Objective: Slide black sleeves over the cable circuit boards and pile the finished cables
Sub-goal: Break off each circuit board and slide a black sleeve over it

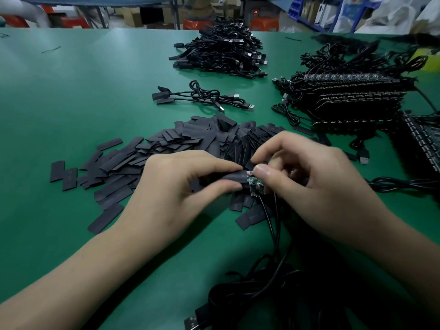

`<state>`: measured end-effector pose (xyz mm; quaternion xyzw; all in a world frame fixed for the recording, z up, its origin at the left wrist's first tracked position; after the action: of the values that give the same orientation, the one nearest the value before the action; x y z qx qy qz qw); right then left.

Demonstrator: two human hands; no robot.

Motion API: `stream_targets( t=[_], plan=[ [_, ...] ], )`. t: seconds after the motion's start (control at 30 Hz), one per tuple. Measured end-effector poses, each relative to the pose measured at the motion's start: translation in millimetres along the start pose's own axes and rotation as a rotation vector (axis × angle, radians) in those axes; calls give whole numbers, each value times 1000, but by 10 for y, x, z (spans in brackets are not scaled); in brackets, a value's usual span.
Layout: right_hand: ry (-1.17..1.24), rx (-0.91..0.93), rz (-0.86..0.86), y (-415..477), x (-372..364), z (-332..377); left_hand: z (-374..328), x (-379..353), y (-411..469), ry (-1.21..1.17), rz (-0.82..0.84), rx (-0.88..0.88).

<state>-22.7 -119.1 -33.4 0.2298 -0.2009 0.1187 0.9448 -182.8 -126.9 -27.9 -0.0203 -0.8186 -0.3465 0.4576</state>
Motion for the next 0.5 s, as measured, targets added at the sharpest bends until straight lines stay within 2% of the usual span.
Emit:
stream_targets(
  t=[0.1,0.23,0.5],
  plan=[
    [-108,135,-17,-18,57,127,144,-13,-14,-69,-29,91],
    [-189,229,-65,-38,86,204,199,-62,-30,-184,-4,168],
    [-264,330,-11,-66,19,231,218,-115,-43,-214,2,160]
  ],
)
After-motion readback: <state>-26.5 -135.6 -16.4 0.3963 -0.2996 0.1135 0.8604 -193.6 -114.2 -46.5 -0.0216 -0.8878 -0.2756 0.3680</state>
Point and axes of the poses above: each hand's wrist, its own y-axis towards the middle knuckle, its own x-axis out of the back of the hand, z = x × y, the point moved 9 cm from there along y, towards the middle knuckle, and after that the axes turned 14 degrees about y, right-handed, at the moved point
